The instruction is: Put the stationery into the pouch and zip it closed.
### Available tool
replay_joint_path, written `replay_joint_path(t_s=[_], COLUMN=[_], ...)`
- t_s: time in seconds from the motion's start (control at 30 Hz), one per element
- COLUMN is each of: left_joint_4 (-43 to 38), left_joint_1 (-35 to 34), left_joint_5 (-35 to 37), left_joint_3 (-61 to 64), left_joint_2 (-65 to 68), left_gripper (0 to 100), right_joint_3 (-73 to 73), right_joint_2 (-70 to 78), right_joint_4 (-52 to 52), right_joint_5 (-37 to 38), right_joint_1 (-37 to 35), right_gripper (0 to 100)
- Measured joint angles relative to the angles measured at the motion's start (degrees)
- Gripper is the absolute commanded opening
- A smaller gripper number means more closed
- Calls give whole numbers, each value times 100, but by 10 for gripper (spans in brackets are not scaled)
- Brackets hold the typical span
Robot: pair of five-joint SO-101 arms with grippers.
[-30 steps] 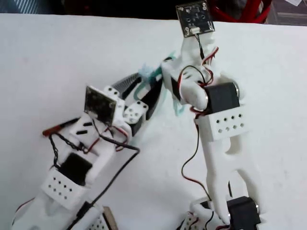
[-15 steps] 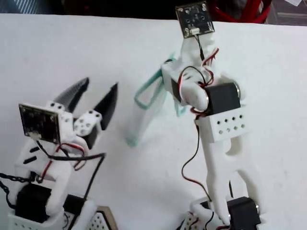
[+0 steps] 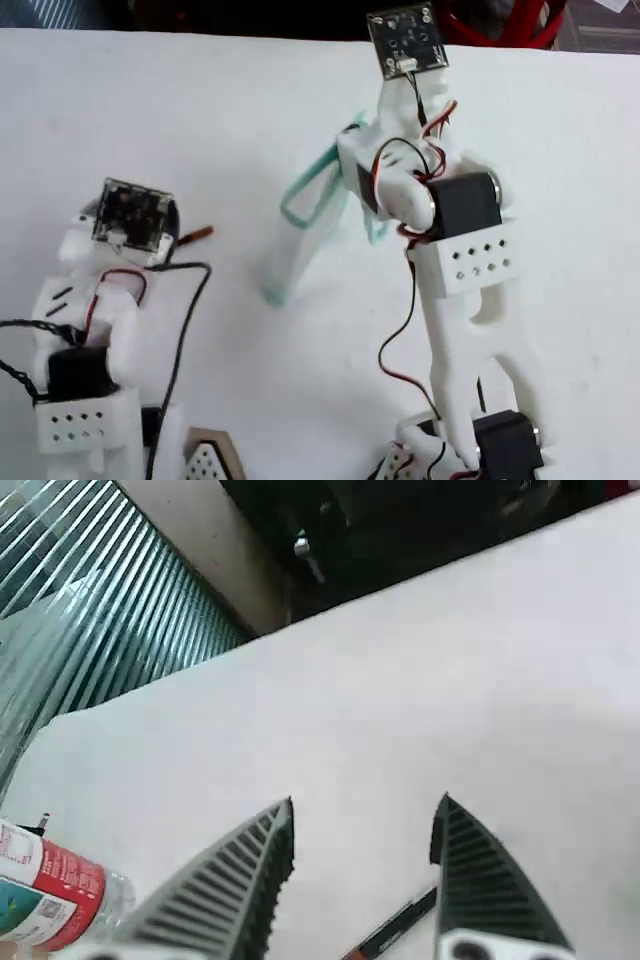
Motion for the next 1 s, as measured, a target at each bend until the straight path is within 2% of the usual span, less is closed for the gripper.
replay_joint_path(t_s=[0.13,0.3,0.37,0.47,0.7,0.8,1.0], left_joint_4=[79,1081,1512,1741,2268,2532,2505], left_joint_1=[-149,-167,-167,-202,-281,-299,-369], left_joint_5=[-993,-2391,-2954,-3490,-4000,-4193,-4246], left_joint_3=[-492,-1996,-2646,-3569,-5116,-5442,-5565], left_joint_2=[1310,3596,4598,6048,8281,8721,9143], left_gripper=[162,245,246,246,245,244,244], right_joint_3=[0,0,0,0,0,0,0], right_joint_2=[0,0,0,0,0,0,0], right_joint_4=[0,0,0,0,0,0,0], right_joint_5=[0,0,0,0,0,0,0], right_joint_1=[9,18,18,18,18,18,18], right_gripper=[330,330,330,330,330,330,330])
